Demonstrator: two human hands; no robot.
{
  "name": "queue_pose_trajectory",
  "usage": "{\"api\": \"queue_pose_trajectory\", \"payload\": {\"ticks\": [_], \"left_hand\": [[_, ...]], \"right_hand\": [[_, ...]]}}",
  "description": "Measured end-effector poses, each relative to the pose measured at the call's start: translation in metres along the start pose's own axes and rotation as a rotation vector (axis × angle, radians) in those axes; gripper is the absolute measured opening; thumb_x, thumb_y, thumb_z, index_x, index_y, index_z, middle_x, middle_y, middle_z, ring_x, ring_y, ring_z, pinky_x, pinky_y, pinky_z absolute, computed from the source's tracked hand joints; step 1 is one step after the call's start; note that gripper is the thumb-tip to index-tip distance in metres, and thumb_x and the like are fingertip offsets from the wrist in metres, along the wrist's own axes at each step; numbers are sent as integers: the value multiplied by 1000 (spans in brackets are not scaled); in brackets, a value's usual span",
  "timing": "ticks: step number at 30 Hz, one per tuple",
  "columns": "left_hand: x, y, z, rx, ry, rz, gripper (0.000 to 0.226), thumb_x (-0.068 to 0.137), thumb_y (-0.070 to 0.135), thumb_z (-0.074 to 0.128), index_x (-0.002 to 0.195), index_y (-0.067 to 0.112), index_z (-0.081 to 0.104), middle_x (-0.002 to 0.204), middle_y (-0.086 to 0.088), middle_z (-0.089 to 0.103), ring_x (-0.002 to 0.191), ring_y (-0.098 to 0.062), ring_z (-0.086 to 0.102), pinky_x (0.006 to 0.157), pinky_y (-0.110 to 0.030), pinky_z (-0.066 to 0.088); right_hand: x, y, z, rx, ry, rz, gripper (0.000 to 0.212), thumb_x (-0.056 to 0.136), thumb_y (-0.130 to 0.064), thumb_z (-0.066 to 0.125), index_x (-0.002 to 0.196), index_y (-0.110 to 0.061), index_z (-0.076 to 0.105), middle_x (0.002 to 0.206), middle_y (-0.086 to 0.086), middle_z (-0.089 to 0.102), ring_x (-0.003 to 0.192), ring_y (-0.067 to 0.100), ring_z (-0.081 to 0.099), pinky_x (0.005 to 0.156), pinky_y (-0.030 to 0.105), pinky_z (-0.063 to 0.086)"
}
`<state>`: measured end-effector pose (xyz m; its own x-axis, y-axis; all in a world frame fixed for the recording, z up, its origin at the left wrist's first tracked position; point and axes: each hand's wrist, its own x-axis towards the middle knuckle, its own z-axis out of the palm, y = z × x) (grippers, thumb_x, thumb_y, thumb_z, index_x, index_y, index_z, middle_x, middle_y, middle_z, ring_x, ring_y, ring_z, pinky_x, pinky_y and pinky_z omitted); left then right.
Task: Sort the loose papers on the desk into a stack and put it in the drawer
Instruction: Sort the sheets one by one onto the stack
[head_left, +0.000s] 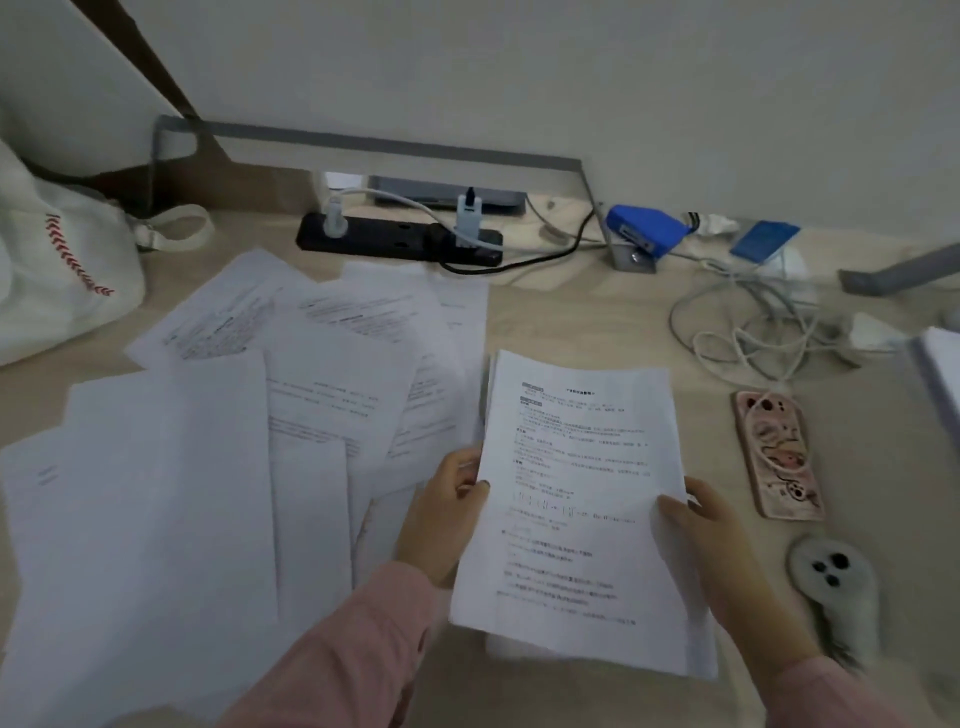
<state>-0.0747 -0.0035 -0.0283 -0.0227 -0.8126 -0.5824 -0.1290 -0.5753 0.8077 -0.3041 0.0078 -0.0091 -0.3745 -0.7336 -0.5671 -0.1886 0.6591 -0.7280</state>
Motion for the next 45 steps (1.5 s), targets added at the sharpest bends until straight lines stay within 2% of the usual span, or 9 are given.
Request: {"api": "queue_pose_trajectory", "payload": {"ticks": [5,13,20,24,29,33,38,42,45], "left_hand": [[0,-9,26,49,-11,-7,28,92,9,45,112,27,51,113,8,60,101,-5,56,83,-19,46],[8,-24,34,176,16,-39,36,93,12,45,129,18,45,134,4,42,113,-7,45,103,-28,39],[-5,-22,11,129,44,-24,29,94,13,44,120,24,50,122,12,51,112,-4,46,91,-18,32],[-18,-32,-32,117,180,18,25,93,15,48,109,32,52,120,11,54,113,-9,50,92,-21,35],[-52,-66,-105,368,458,78,28,90,28,52,118,28,50,122,15,42,124,-14,42,95,-21,34],[-83,-102,-150,658,521,-86,69,85,53,50,143,25,24,154,7,12,144,-13,10,115,-29,21],[-95,-129,-171,792,391,-213,130,43,96,19,147,23,-13,153,4,-24,145,-17,-17,118,-32,1],[-86,-139,-175,876,388,-178,101,76,72,42,148,18,-4,157,-9,-13,146,-26,-10,120,-37,5],[-83,-135,-177,947,365,-173,91,83,59,47,148,12,7,157,-18,-1,145,-35,0,119,-44,16]], "right_hand": [[24,23,-13,-120,28,-42,23,93,-11,45,113,-14,55,95,10,63,90,33,61,85,49,50],[48,49,-6,-327,2,-88,56,82,-6,52,134,-25,45,97,17,57,68,21,46,57,25,38],[27,28,5,-478,197,-209,56,79,2,61,133,-2,44,124,29,43,111,40,45,98,44,39],[14,-3,49,-430,40,-307,45,84,2,58,128,-5,49,127,20,42,109,32,49,98,39,42],[-14,-29,135,-306,-351,-235,32,90,-5,52,121,-13,53,121,10,51,90,14,52,67,17,41],[-47,-34,197,-289,-539,-155,33,91,-11,53,123,-15,51,117,6,53,86,11,52,68,20,41],[-71,-29,241,-244,-572,2,51,90,-11,53,138,-8,36,121,9,49,87,15,50,78,26,42],[-71,-26,254,-287,-523,-4,45,86,3,47,127,19,35,80,8,44,68,19,41,64,34,43],[-72,-24,262,-295,-486,-16,39,85,3,48,122,16,46,84,9,47,70,19,44,67,32,44]]}}
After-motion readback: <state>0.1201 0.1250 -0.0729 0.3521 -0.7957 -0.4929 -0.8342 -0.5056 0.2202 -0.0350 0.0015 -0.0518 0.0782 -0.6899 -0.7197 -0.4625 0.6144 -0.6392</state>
